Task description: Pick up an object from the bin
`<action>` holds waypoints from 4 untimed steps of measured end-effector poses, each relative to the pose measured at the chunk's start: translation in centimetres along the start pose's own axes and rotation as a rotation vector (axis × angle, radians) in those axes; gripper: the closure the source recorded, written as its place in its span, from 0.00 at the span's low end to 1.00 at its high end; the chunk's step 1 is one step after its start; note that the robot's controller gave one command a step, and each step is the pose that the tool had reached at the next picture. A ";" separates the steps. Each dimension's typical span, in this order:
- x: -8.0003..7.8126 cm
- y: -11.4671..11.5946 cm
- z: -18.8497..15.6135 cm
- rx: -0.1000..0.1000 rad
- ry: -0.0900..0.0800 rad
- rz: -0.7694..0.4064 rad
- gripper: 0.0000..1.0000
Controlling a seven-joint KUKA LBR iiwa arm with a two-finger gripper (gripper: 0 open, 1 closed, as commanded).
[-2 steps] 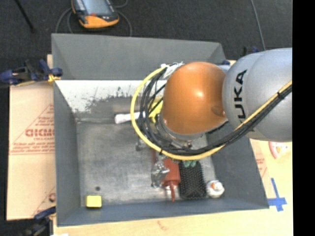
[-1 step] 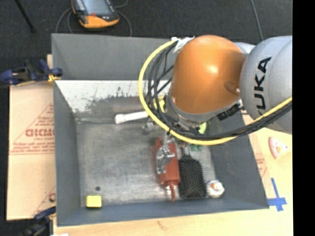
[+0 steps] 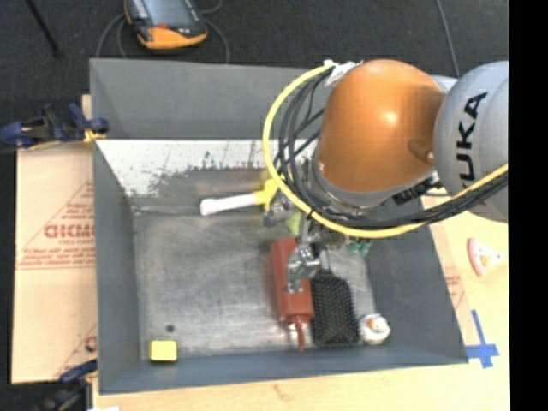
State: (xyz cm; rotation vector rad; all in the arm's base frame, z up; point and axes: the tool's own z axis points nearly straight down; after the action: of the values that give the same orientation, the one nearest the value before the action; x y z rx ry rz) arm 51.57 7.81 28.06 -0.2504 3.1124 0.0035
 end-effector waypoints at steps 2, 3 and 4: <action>0.9 -5.7 10.2 0.003 0.018 -0.256 0.00; 1.3 -5.9 15.0 -0.002 0.008 -0.286 0.00; 1.6 -8.4 20.0 -0.007 0.033 -0.438 1.00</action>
Offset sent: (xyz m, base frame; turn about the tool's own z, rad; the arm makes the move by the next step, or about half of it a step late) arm 0.0093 -0.0387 -0.1114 -0.3036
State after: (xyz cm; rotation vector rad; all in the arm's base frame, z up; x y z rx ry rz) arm 51.74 -0.70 8.03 -0.9311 3.0149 0.0034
